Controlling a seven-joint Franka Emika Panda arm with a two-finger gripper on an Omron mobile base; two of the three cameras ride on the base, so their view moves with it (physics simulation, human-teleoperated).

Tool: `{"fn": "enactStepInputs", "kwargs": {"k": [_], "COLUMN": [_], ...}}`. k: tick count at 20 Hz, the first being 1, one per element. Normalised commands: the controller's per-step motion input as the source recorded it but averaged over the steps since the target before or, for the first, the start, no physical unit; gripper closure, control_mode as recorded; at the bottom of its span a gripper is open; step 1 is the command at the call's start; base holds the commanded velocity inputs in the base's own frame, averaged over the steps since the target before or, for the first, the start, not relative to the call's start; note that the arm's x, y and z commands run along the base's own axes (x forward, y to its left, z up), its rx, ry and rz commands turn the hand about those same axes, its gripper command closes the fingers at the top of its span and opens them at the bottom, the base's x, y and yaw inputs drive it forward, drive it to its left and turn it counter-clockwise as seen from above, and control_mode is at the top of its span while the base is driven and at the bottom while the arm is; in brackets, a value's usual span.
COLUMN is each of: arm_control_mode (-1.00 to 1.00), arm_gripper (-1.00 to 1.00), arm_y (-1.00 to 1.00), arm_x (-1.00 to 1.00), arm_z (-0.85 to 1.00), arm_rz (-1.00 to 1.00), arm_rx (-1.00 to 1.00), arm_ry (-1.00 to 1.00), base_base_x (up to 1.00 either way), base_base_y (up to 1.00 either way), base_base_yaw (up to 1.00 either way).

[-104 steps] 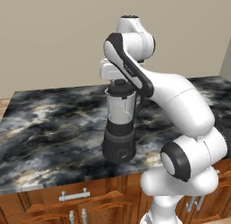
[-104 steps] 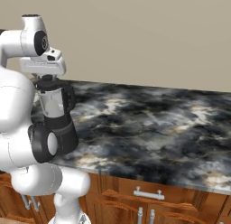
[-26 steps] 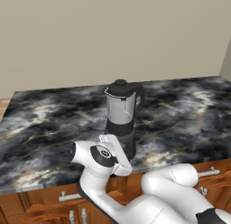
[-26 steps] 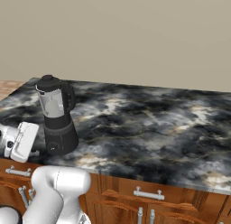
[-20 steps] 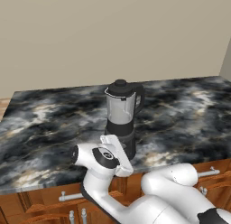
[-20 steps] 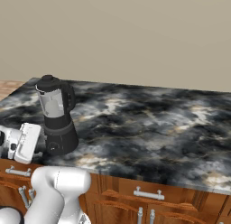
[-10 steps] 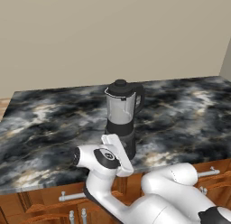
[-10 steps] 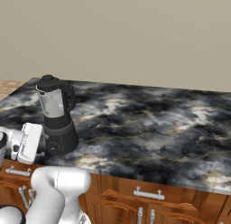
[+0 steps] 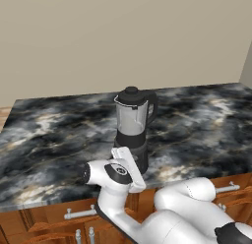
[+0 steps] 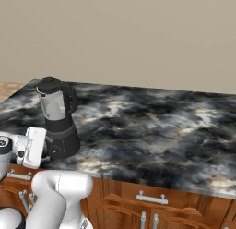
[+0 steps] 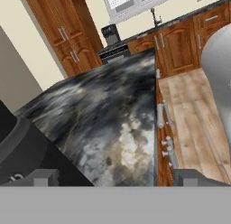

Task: Open the blender lid, put the pear in the blender, close the lid, and start the blender.

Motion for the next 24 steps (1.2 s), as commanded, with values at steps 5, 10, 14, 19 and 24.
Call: {"fn": "enactStepInputs", "kwargs": {"k": [5,10,14,19,24], "arm_control_mode": [-1.00,-1.00,-1.00,-1.00,-1.00], "arm_gripper": [-1.00,-1.00,-1.00,-1.00,-1.00], "arm_y": [0.00,0.00,0.00,0.00,0.03], "arm_x": [0.23,0.21,0.12,0.00,0.00], "arm_z": [-0.14,-0.07,-0.02,0.03,0.00], "arm_rz": [0.00,0.00,0.00,0.00,0.00], "arm_rx": [0.00,0.00,0.00,-0.02,-0.05], "arm_ry": [-0.02,0.00,-0.01,-0.07,-0.04], "base_base_x": [0.00,0.00,0.00,0.00,0.00], "base_base_y": [0.00,0.00,0.00,0.00,0.00], "base_base_yaw": [0.00,0.00,0.00,0.00,0.00]}}
